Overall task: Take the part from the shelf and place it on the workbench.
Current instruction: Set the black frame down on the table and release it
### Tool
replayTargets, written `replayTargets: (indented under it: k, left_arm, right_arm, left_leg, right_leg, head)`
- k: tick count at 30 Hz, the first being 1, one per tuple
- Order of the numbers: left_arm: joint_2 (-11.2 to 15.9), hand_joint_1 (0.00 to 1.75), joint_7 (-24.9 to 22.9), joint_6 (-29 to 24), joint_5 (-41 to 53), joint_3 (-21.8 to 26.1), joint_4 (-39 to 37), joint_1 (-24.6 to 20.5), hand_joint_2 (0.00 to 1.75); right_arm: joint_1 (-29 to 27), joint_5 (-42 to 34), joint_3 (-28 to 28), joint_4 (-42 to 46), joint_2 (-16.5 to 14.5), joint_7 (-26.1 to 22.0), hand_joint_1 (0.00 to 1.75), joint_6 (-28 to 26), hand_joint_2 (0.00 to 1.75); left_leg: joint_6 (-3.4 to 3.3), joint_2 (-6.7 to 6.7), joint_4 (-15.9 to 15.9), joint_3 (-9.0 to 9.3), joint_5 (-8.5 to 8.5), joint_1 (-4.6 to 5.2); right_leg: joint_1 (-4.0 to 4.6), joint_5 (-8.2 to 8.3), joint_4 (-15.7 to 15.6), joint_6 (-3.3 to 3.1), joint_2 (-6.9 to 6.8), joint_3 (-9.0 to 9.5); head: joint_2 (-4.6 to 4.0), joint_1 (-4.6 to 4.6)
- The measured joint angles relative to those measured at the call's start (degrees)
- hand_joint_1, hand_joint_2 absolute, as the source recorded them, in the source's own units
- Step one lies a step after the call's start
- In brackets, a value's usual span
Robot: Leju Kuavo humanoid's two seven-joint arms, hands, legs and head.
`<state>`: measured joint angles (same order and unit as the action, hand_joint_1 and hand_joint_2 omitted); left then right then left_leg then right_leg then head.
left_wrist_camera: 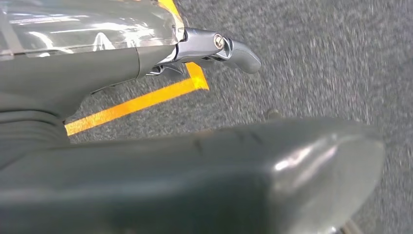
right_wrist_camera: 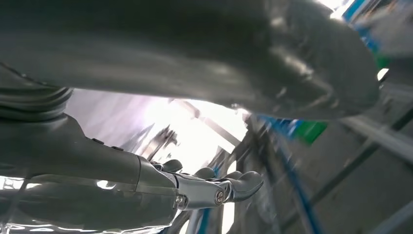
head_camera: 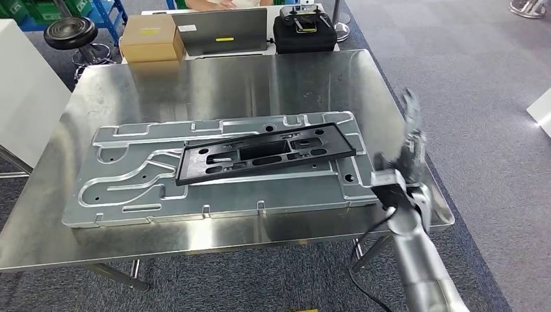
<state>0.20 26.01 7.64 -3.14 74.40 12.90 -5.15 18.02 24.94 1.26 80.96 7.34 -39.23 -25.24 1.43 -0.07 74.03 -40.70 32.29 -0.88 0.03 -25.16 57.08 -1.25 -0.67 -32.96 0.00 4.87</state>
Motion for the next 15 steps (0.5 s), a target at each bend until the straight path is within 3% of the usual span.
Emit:
replayTargets:
  k: [1, 3, 5, 9, 11, 13, 14, 15]
  left_arm:
    - [-0.05, 0.0, 0.15, 0.08, -0.01, 0.37, 0.0, 0.34, 0.0]
    - [-0.1, 0.0, 0.29, 0.16, -0.03, 1.07, 0.0, 0.8, 0.0]
    - [-0.11, 0.0, 0.28, 0.21, -0.03, 1.71, 0.0, 1.19, 0.0]
    - [-0.26, 0.0, 0.03, 0.19, -0.01, 2.64, 0.0, 1.45, 0.0]
    - [-0.38, 0.0, -0.03, 0.19, -0.01, 2.9, 0.0, 1.32, 0.0]
    - [-0.44, 0.0, -0.06, 0.19, -0.01, 2.96, 0.0, 1.25, 0.0]
    - [-0.48, 0.0, -0.07, 0.19, -0.01, 2.98, 0.0, 1.26, 0.0]
    - [-0.51, 0.0, -0.08, 0.2, -0.01, 2.99, 0.0, 1.27, 0.0]
  right_arm:
    - [-3.7, -0.96, 2.99, 3.3, 0.91, -0.28, 0.0, -0.1, 0.0]
    - [-11.14, -3.81, 9.63, 9.92, 2.43, -0.63, 0.0, 0.54, 0.0]
    - [-18.07, -6.77, 16.73, 15.92, 3.29, -0.72, 0.0, 1.57, 0.0]
    - [-27.74, -8.5, 28.12, 23.8, 3.16, -0.76, 0.0, 5.73, 0.0]
    - [-30.12, -7.89, 33.1, 25.86, 2.18, -0.73, 0.0, 8.97, 0.0]
    - [-31.54, -6.61, 37.58, 26.9, 0.47, -0.71, 0.0, 10.93, 0.0]
    - [-32.09, -5.86, 39.33, 27.08, -0.5, -0.71, 0.0, 11.58, 0.0]
    - [-32.48, -5.15, 40.72, 27.09, -1.43, -0.71, 0.0, 12.17, 0.0]
  left_leg:
    - [-0.01, 0.0, -1.7, 0.95, -1.27, -0.05]
    - [-0.26, -0.1, -9.07, 4.89, -4.5, -0.12]
    - [-0.85, -0.2, -14.2, 7.64, -5.75, 0.0]
    - [-2.28, 0.11, -15.41, 8.06, -6.08, 0.22]
    - [-3.05, 0.39, -15.87, 7.82, -6.67, 0.09]
    - [-3.34, 0.54, -15.91, 7.18, -7.17, 0.16]
    - [-3.33, 0.57, -15.88, 6.79, -7.43, 0.18]
    - [-3.26, 0.6, -15.84, 6.38, -7.73, 0.2]
  right_leg:
    - [-0.03, -0.18, 0.11, 0.15, -0.02, 0.09]
    - [-0.04, -0.72, 0.49, 0.62, -0.08, 0.31]
    - [0.09, -1.13, 1.04, 1.17, -0.13, 0.33]
    - [-0.12, -1.67, 1.63, 2.32, 0.22, 0.12]
    - [-0.36, -4.97, 5.03, 2.91, 0.47, -1.08]
    - [-0.57, -9.69, 11.91, 3.41, 0.55, -3.38]
    - [-0.69, -11.14, 14.81, 3.58, 0.55, -4.2]
    - [-0.81, -11.45, 16.02, 3.69, 0.55, -4.19]
  head:
    - [0.0, 0.0]
    - [0.0, 0.0]
    - [0.0, 0.0]
    - [0.0, 0.0]
    - [0.0, 0.0]
    - [0.0, 0.0]
    - [0.0, 0.0]
    - [0.0, 0.0]
